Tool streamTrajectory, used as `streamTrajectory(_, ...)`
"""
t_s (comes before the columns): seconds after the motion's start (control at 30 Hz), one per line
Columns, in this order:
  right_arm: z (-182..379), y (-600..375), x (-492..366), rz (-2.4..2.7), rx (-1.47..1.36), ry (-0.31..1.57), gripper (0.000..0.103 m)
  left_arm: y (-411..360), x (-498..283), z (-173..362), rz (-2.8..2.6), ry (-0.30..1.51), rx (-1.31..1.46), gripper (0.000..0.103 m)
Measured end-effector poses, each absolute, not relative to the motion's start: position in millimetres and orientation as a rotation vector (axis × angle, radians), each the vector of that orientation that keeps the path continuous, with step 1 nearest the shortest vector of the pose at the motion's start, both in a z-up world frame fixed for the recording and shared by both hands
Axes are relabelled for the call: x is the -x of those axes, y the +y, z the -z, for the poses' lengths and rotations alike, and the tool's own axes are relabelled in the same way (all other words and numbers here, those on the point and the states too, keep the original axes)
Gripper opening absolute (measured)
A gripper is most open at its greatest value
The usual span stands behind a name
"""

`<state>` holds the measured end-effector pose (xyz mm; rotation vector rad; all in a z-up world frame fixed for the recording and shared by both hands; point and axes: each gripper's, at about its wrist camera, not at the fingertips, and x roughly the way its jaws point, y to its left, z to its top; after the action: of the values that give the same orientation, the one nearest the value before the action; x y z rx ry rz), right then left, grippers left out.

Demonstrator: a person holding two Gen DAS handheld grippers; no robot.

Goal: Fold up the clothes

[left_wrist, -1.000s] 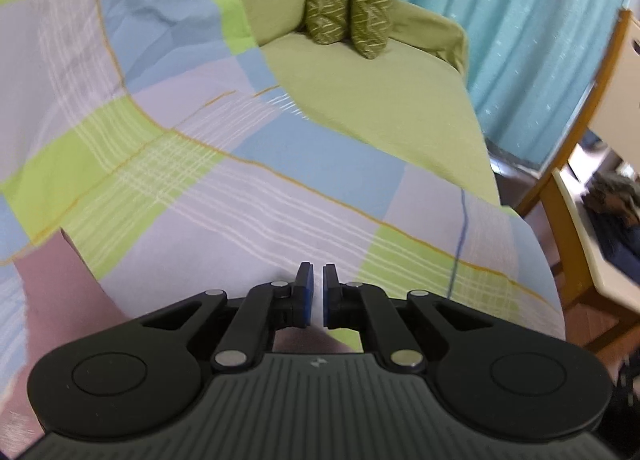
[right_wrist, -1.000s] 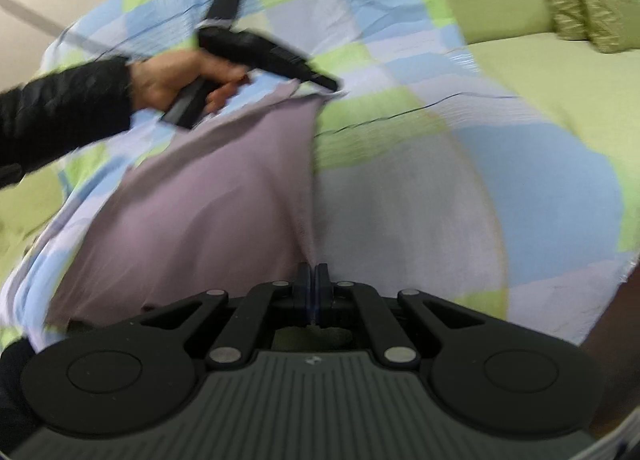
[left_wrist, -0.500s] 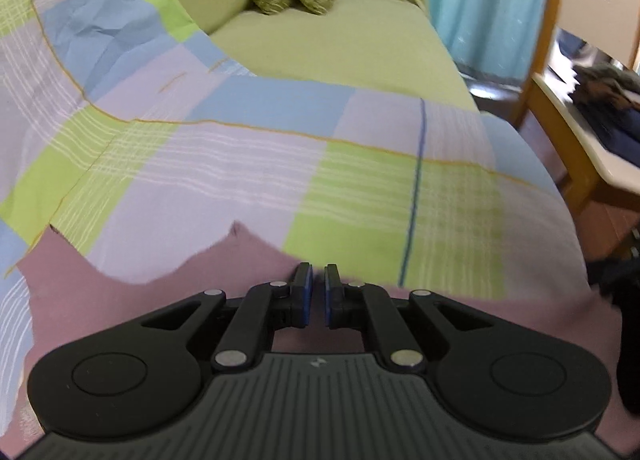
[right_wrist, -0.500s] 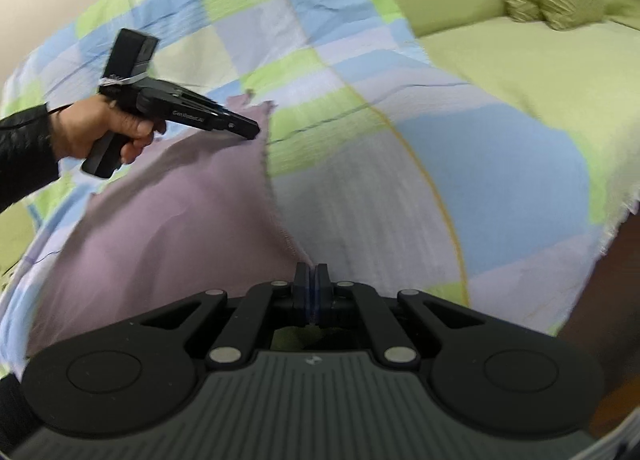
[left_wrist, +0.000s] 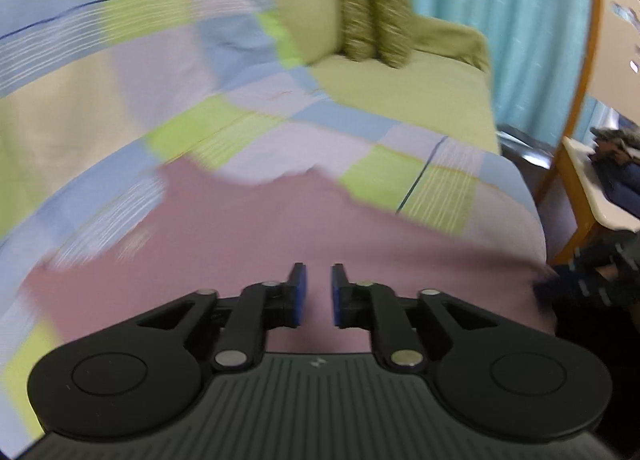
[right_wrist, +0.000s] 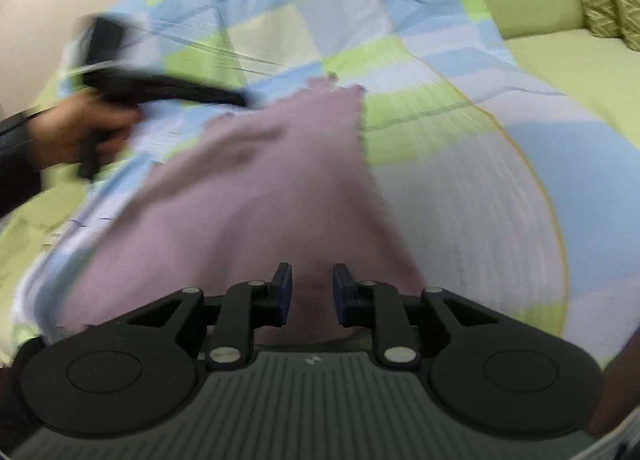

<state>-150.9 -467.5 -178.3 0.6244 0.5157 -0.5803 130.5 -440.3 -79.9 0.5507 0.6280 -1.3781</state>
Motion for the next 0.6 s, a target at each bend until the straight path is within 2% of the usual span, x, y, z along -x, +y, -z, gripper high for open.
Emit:
streamTrajectory(0.17, 161, -460, 157, 0.62, -0.605, 0.497, 0.023, -330, -114, 75, 1.157, 0.627, -0.497, 0.037)
streamTrajectory(0.23, 153, -446, 151, 0.561, -0.568, 0.495, 0.03, -296, -93, 74, 1.103, 0.607, -0.504, 0.047)
streamTrajectory(0.33, 144, -426, 138, 0.477, -0.538, 0.496, 0.031, -266, -45, 81, 1.1, 0.565, -0.578, 0.054)
streamTrajectory(0.47, 128, -394, 113, 0.371, -0.486, 0.531, 0.041, -252, 11, 101, 1.114, 0.53, -0.706, 0.055)
streamTrajectory(0.6, 115, -367, 99, 0.321, -0.432, 0.549, 0.046, -253, 37, 126, 1.094, 0.517, -0.726, 0.055)
